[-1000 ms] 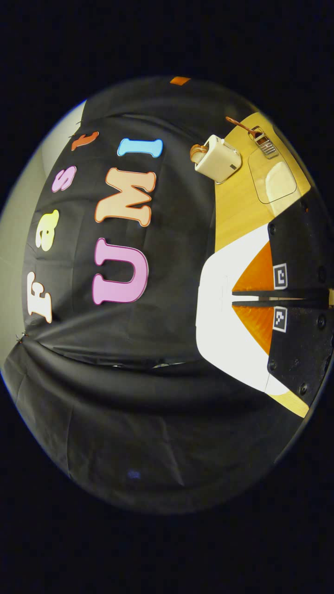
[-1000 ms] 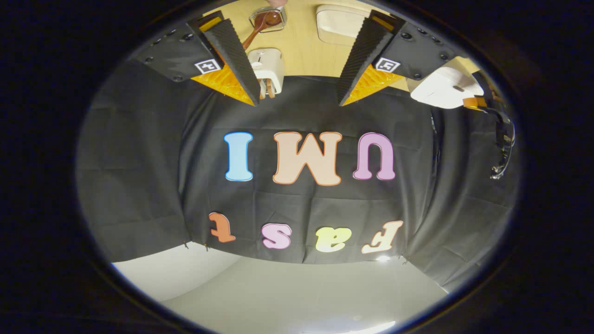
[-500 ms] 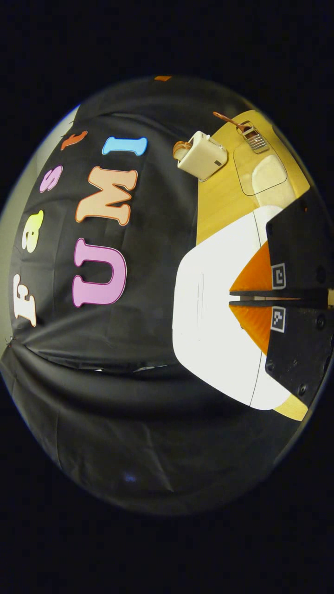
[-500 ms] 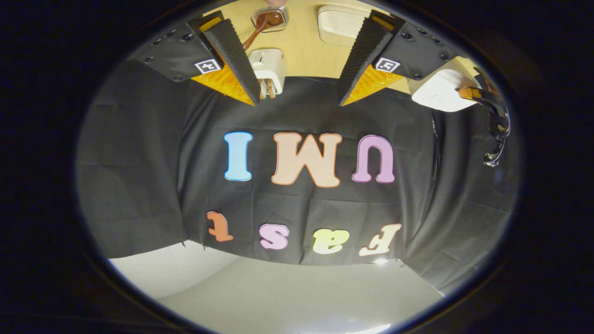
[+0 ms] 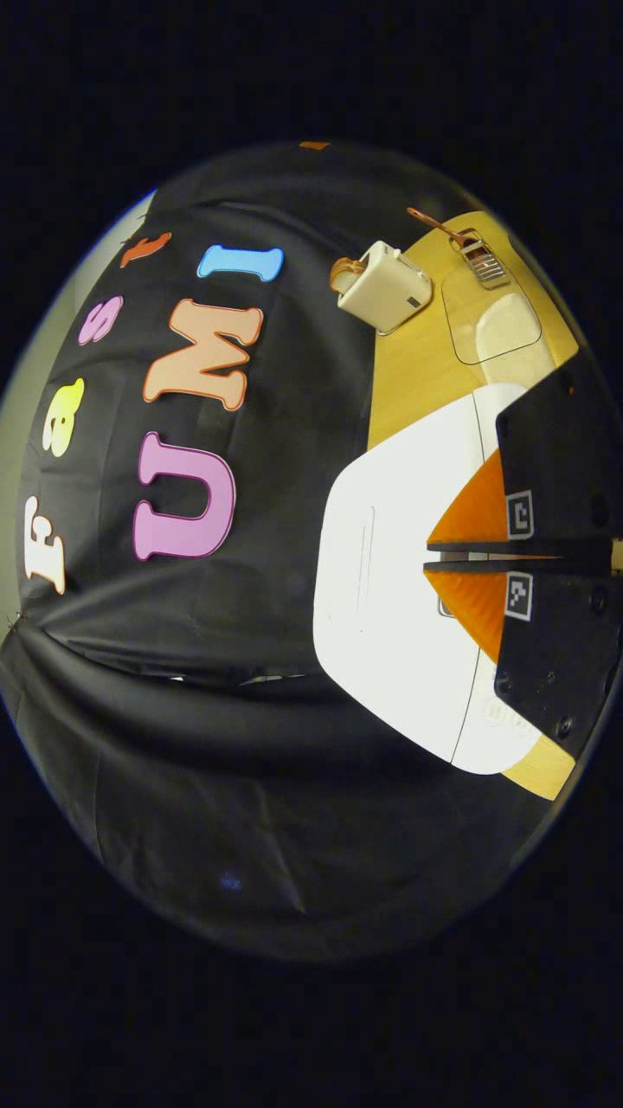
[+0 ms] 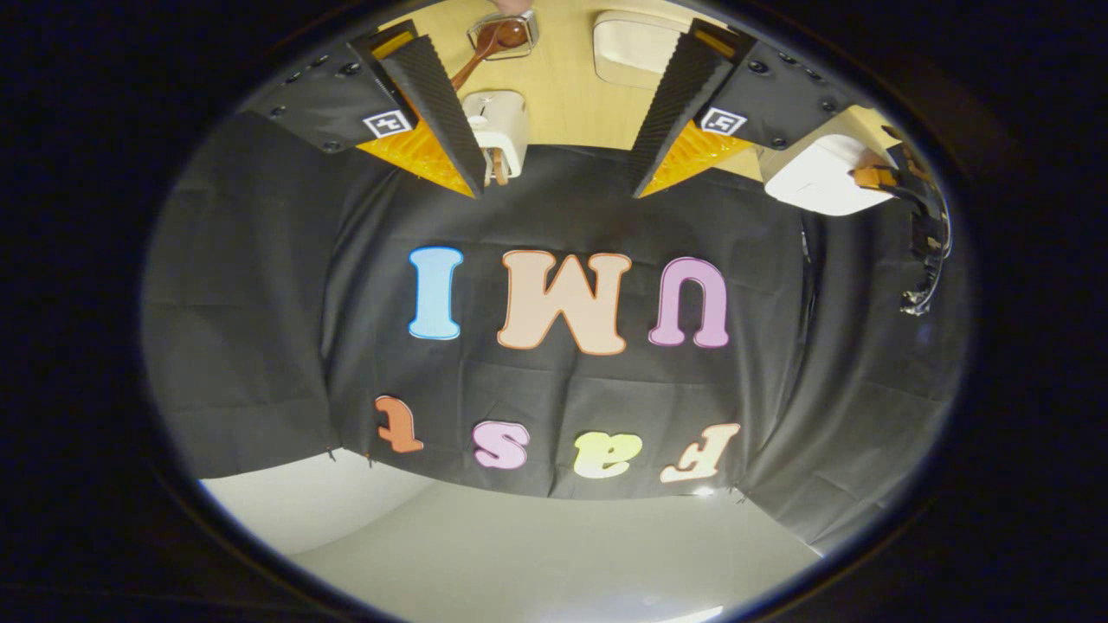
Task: Close the left gripper, press the button to open the rice cooker; take a wooden spoon from the chopstick holder with the right hand, scoop a spoonful of rice and pour it into the rice cooker, then put the wooden spoon back into the chopstick holder.
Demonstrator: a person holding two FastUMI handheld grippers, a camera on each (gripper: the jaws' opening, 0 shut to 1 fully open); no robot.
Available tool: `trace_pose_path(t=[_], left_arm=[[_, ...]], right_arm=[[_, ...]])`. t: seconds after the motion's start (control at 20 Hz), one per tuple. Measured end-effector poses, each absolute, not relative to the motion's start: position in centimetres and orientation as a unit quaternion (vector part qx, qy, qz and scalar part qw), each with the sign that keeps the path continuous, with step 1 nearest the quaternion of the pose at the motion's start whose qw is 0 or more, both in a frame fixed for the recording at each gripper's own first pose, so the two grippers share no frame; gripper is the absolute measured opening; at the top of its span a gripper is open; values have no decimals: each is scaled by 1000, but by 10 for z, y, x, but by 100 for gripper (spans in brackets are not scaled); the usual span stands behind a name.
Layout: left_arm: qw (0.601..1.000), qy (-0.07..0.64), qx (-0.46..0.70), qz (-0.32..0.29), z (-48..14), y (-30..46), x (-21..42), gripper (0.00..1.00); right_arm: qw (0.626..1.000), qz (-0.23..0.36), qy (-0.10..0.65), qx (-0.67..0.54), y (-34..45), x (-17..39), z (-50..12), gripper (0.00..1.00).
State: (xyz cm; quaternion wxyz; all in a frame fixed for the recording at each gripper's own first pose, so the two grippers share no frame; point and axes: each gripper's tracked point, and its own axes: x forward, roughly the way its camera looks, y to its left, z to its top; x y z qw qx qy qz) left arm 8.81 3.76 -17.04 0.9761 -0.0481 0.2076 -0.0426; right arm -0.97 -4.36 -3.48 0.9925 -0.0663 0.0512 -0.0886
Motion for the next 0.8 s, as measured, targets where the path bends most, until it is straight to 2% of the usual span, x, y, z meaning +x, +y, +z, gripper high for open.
trace_pose_path(t=[0.3,0.55,0.65,0.7,0.8], left_arm=[[980,194,-16,-34,-155,37,90,0],[992,120,20,-24,-104,35,96,0],[995,92,32,-24,-81,32,96,14],[996,74,39,-23,-69,30,97,30],[996,64,49,-28,-56,24,95,49]], right_arm=[[993,-88,47,-69,-52,-12,-31,100],[992,-97,42,-67,-67,-13,-26,100],[992,-95,45,-63,-72,-12,-29,100],[993,-92,47,-62,-72,-11,-30,100],[993,-89,50,-63,-78,-8,-32,100]])
